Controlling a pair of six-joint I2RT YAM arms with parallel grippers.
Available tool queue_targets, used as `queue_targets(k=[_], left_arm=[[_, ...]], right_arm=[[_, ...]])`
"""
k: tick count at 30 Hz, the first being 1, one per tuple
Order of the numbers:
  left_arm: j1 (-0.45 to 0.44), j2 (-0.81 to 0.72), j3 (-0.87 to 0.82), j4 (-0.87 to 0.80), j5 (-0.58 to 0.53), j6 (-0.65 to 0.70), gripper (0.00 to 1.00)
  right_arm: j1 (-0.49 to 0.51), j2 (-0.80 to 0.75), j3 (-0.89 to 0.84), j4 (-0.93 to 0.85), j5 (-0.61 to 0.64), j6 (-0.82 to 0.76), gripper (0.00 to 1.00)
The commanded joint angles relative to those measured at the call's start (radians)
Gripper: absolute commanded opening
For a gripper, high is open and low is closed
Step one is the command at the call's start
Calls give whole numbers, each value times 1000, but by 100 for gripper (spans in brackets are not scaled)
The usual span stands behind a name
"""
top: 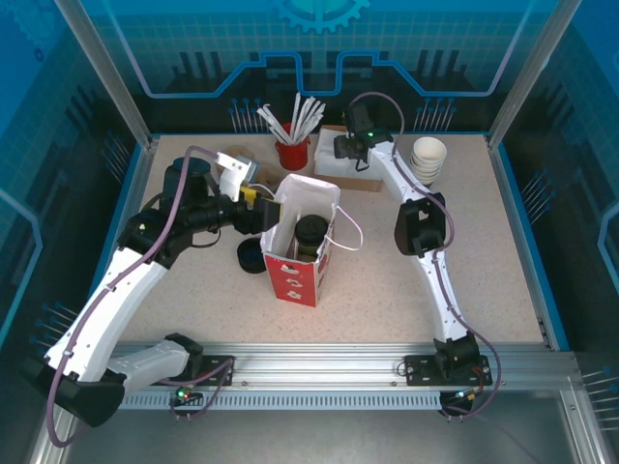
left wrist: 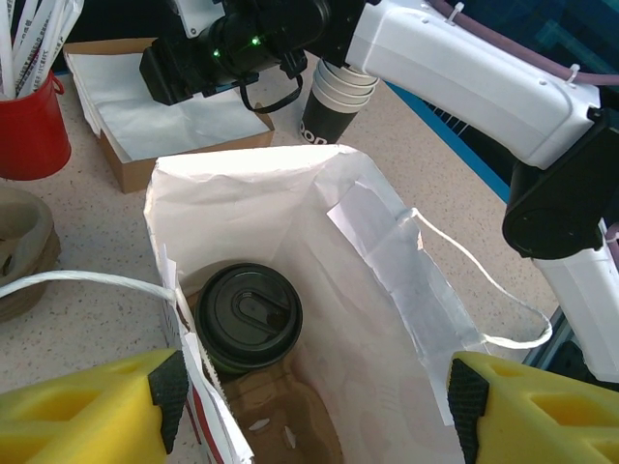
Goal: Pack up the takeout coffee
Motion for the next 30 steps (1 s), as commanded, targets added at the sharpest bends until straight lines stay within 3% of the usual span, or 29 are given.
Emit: queue_targets(k=[1, 15, 28, 30], left_arm=[[-5, 8, 36, -13, -14, 7, 74], [-5, 22, 33, -7, -5, -8, 75], [-5, 10, 19, -14, -2, -15, 75], [-5, 10, 15, -14, -2, -15, 75]], right_arm=[[3, 39, 39, 20, 17, -13, 61], [-9, 103, 53, 27, 26, -4, 59], [-16, 65, 53, 16, -68, -4, 26], [-15, 52, 53, 14, -72, -4, 24]])
